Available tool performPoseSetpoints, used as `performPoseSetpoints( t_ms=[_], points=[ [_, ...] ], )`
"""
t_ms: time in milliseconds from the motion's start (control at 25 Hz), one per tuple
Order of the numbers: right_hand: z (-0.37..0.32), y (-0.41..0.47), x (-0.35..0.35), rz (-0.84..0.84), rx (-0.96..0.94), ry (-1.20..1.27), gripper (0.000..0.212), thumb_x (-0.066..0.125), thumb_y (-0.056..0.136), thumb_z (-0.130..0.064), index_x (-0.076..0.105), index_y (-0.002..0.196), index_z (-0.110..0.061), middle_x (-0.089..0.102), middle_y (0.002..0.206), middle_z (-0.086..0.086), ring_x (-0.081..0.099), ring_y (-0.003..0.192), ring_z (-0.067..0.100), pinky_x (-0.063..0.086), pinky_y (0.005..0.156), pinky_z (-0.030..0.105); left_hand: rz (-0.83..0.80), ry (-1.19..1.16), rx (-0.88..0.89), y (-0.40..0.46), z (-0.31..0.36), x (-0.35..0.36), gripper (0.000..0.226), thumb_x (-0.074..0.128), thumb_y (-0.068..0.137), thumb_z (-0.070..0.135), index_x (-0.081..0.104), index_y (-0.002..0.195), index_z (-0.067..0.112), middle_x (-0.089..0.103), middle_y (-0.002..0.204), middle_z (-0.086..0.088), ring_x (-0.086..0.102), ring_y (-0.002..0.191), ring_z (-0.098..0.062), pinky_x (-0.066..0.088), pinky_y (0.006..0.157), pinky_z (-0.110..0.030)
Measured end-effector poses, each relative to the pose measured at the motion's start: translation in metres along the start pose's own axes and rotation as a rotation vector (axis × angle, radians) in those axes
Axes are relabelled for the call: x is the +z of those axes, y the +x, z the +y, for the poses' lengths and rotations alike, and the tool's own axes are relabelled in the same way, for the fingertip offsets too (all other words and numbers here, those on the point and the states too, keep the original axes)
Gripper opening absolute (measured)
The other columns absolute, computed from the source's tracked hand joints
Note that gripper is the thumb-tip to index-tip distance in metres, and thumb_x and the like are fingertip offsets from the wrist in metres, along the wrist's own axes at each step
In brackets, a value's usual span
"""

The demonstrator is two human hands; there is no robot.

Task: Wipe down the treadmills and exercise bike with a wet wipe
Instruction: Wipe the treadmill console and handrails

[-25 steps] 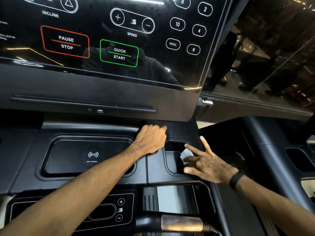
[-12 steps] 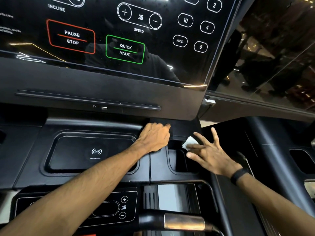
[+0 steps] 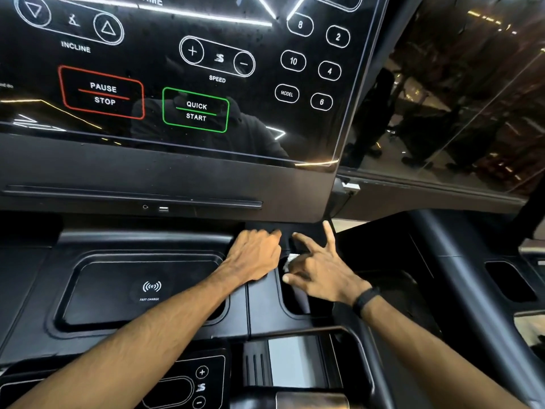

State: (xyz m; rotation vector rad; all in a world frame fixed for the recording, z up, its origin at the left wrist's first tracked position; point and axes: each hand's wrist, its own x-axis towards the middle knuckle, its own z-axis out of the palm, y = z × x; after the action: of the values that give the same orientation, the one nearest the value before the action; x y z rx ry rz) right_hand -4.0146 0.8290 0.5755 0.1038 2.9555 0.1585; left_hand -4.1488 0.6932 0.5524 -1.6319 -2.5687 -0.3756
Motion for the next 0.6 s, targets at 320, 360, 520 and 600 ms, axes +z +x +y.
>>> performPoseSetpoints(
  t_ms=[320,360,520,600],
  points=[
    [-0.010,-0.012,0.010,0.138,0.122,0.029,0.025,0.052,0.091,-0.045,0.069,0.089,-0.026,0.064,0.098,-0.016,0.038,0.093,0.016,0.032,0.089,0.044,-0.009,0.005,-0.009,-0.002,0.000,0.000,0.020,0.036,0.099,0.021,0.055,0.102,0.014,0.072,0.095,-0.015,0.068,0.087,-0.036,0.031,0.065,-0.036],
    [-0.008,-0.014,0.009,0.105,0.142,0.001,0.030,0.048,0.091,-0.046,0.069,0.090,-0.026,0.066,0.101,-0.015,0.041,0.094,0.016,0.028,0.088,0.040,-0.009,0.004,-0.008,-0.002,0.001,0.000,0.020,0.036,0.099,0.020,0.055,0.102,0.013,0.072,0.094,-0.015,0.068,0.087,-0.036,0.031,0.064,-0.036],
    [0.007,-0.017,0.011,0.033,0.371,0.068,0.031,0.050,0.092,-0.049,0.072,0.102,-0.030,0.073,0.106,-0.005,0.065,0.102,0.018,0.039,0.090,0.030,-0.005,0.011,-0.005,-0.002,0.001,-0.001,0.021,0.036,0.099,0.021,0.055,0.102,0.013,0.072,0.094,-0.014,0.068,0.086,-0.035,0.032,0.064,-0.036],
    [0.006,-0.014,0.011,0.007,0.491,0.177,0.034,0.056,0.090,-0.051,0.072,0.110,-0.029,0.072,0.107,0.001,0.066,0.107,0.023,0.048,0.090,0.030,-0.010,0.006,-0.007,-0.002,0.001,0.000,0.021,0.036,0.099,0.021,0.056,0.103,0.013,0.072,0.094,-0.015,0.068,0.087,-0.035,0.032,0.065,-0.036]
  ],
)
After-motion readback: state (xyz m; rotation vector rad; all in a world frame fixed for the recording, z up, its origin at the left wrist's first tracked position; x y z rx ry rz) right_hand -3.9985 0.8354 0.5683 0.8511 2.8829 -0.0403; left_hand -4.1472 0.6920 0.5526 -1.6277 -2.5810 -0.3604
